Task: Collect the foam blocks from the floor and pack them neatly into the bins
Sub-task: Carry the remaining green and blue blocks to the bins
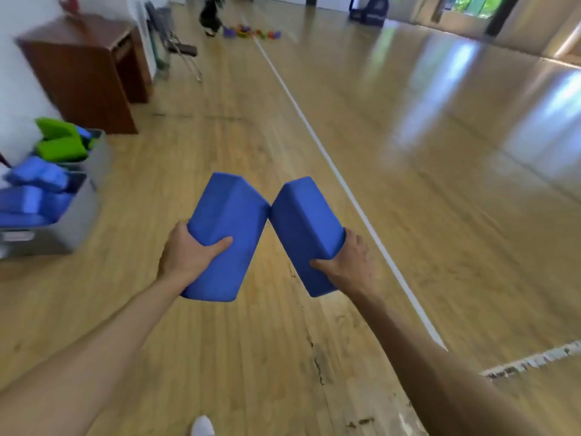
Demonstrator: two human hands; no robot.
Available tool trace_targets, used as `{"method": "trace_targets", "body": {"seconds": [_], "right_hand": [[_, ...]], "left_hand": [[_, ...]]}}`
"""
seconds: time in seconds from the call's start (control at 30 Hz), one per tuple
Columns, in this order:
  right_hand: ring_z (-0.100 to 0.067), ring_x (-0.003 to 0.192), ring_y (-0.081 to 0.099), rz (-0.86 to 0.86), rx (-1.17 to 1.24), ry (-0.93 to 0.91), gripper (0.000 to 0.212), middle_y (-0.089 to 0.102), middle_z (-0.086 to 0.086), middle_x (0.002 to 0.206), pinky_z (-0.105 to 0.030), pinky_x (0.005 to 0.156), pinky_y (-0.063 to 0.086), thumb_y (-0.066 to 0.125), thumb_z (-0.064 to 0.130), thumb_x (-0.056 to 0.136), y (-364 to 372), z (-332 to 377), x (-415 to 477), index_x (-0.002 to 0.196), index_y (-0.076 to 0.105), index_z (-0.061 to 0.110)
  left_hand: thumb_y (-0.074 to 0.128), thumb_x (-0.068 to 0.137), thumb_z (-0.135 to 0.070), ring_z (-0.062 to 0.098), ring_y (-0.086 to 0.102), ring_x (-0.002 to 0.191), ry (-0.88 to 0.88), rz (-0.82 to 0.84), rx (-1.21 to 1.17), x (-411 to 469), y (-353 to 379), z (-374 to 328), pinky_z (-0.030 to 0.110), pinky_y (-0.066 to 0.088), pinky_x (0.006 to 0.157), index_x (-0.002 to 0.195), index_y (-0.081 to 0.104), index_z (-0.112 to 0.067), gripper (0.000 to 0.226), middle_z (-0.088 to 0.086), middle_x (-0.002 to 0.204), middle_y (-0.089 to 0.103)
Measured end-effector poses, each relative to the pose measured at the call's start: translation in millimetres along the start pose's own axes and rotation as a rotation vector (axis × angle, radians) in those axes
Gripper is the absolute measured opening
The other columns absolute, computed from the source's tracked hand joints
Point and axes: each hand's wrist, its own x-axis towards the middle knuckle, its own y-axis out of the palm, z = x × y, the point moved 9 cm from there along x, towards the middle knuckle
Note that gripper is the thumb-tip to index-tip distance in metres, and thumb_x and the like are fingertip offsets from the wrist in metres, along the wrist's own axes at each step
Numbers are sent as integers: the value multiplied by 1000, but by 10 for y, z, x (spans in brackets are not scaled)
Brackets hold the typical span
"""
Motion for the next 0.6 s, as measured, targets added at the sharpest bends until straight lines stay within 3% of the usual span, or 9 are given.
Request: {"method": "trace_targets", "body": {"seconds": [0.1, 0.3, 0.6], "right_hand": [[-22, 110, 49, 46, 25, -108, 85, 49, 1, 119, -35, 87, 44, 74, 47, 62, 655, 991, 443, 134, 39, 18], [-21, 111, 48, 129, 88, -268, 84, 50, 1, 119, -32, 85, 42, 75, 46, 62, 1554, 2497, 1058, 133, 40, 17], [-22, 116, 47, 234, 165, -463, 88, 50, 1, 125, -36, 93, 42, 77, 45, 65, 2636, 3869, 1898, 137, 37, 16]], "left_hand": [[83, 63, -48, 22, 57, 92, -48, -139, 3, 596, -814, 382, 36, 45, 71, 116, 49, -15, 71, -3, 109, 56], [86, 57, -47, 21, 59, 99, -98, -318, -85, 1377, -2086, 953, 40, 50, 79, 116, 49, -16, 77, -3, 114, 59], [86, 65, -29, 18, 55, 97, -252, -571, -104, 2033, -2798, 1620, 36, 45, 81, 122, 45, -15, 71, -6, 110, 53]]}}
